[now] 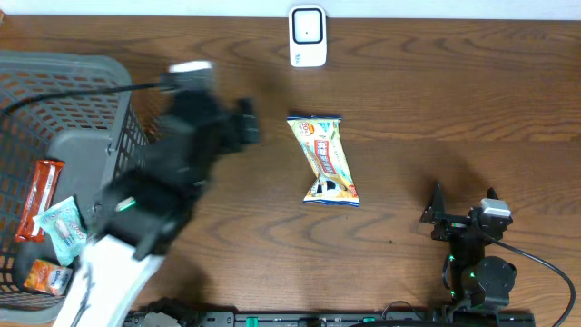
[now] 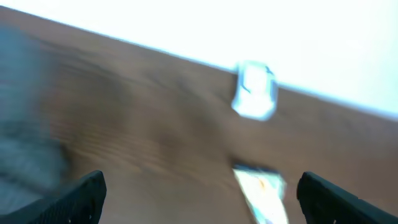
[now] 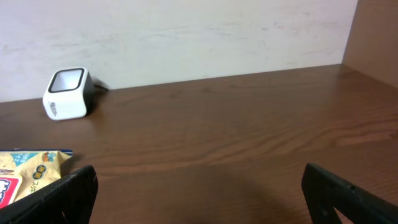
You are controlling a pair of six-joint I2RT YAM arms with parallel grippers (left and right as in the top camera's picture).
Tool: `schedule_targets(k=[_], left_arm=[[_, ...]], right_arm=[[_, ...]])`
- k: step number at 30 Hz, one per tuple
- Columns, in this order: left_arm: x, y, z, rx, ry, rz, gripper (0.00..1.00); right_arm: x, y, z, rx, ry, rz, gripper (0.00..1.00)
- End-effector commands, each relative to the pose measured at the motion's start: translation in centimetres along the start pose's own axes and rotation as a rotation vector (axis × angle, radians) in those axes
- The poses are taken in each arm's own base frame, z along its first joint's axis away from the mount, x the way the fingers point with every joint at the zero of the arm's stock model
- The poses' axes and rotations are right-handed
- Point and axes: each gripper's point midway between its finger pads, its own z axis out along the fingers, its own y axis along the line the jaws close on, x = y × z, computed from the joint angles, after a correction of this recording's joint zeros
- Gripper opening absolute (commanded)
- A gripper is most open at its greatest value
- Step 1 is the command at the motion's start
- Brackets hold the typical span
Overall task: Scan the item barcode
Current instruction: 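Return the left gripper to the basket and grasp the green wet-wipe pack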
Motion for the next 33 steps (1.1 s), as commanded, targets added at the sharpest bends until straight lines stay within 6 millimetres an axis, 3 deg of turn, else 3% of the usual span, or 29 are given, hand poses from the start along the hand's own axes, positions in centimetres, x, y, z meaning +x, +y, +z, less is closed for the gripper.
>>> schedule_targets(k=[1,6,11,18,22,26,33], left_arm=[[-3.5,5.8,-3.1,-0.152,-0.118,-0.047,0.98],[-2.3,14.3,-5.0,-0.415,-0.076,-0.183,0.98],[-0.4,21.7,-6.7,-0.663,-0.048,-0.428,0.98],[3.5,29.4,-7.2,-0.900,0.049,-0.598,0.98],[5.8,32.5,-5.6,-0.952,0.129,-0.570,0.98],[8.8,34.3,-4.0,-0.969,0.227,-0.512,0.99],[13.9,37.2,-3.1,-1.014,0.349,-0.511,0.99]], right_arm=[[0.1,0.1,0.0,-0.001,0.000,0.011,0.99],[0.1,0.1,0.0,-0.001,0.000,0.011,0.99],[0.1,0.1,0.0,-0.001,0.000,0.012,0.99],[0.1,0.1,0.0,-0.001,0.000,0.011,0.99],[0.1,0.1,0.0,-0.001,0.000,0.011,0.99],[0.1,0.1,0.0,-0.001,0.000,0.011,0.99],[0.1,0.1,0.0,-0.001,0.000,0.011,0.99]])
